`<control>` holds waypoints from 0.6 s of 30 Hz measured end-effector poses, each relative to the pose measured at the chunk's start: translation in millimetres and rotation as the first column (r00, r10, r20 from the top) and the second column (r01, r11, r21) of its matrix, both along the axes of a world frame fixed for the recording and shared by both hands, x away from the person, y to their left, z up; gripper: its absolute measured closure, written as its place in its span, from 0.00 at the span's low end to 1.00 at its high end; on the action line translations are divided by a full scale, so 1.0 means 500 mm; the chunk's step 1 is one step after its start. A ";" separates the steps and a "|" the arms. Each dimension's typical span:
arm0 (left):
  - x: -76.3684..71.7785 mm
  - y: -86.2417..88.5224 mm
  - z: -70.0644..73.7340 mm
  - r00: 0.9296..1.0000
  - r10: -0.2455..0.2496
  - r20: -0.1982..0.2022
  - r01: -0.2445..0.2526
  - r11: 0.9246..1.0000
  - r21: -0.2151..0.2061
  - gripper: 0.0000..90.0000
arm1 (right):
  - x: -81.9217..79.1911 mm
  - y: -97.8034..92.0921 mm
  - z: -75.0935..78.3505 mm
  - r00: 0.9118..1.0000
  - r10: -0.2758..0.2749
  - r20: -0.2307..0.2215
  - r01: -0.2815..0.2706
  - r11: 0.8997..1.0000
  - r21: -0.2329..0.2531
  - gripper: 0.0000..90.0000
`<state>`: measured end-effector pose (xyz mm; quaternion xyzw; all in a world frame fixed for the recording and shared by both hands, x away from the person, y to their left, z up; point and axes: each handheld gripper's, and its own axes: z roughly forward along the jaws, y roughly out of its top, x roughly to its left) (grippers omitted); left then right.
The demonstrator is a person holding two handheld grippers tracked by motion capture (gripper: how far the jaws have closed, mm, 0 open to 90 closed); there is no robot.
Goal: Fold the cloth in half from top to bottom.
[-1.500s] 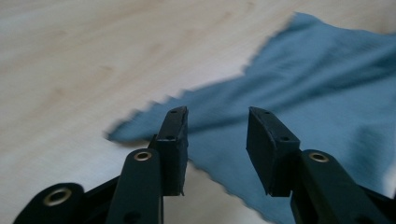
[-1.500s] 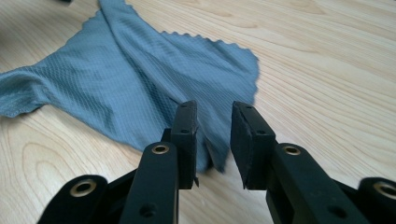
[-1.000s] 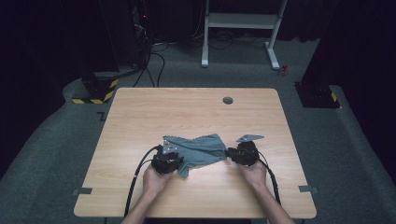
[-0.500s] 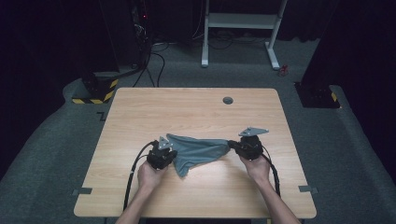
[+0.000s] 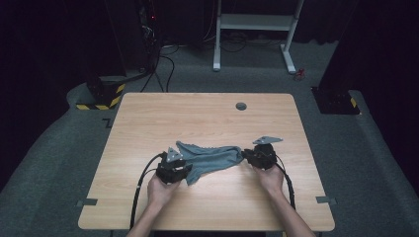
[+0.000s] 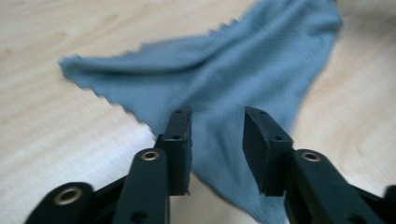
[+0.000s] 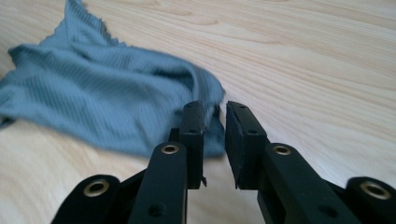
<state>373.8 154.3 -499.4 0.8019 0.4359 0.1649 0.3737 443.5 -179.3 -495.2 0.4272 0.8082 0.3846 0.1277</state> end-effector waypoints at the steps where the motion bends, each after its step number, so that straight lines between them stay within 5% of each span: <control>1: -0.006 -0.002 -0.003 1.000 -0.010 -0.003 0.010 1.000 0.012 0.68 | -0.009 -0.007 0.000 1.000 0.001 0.012 -0.001 1.000 -0.003 0.86; 5: -0.007 -0.017 -0.023 0.999 -0.013 -0.030 0.014 0.999 0.037 0.67 | -0.033 -0.023 -0.009 1.000 0.028 0.013 -0.028 1.000 0.002 0.84; 12: 0.026 -0.041 -0.030 1.000 0.006 -0.016 -0.004 0.994 0.114 0.72 | -0.032 0.027 -0.032 0.994 0.105 0.001 -0.105 0.994 -0.016 0.75; 18: 0.066 -0.045 -0.021 0.998 -0.049 -0.041 0.055 0.985 0.161 0.99 | -0.011 0.052 -0.042 0.991 0.132 -0.014 -0.132 0.991 -0.035 0.99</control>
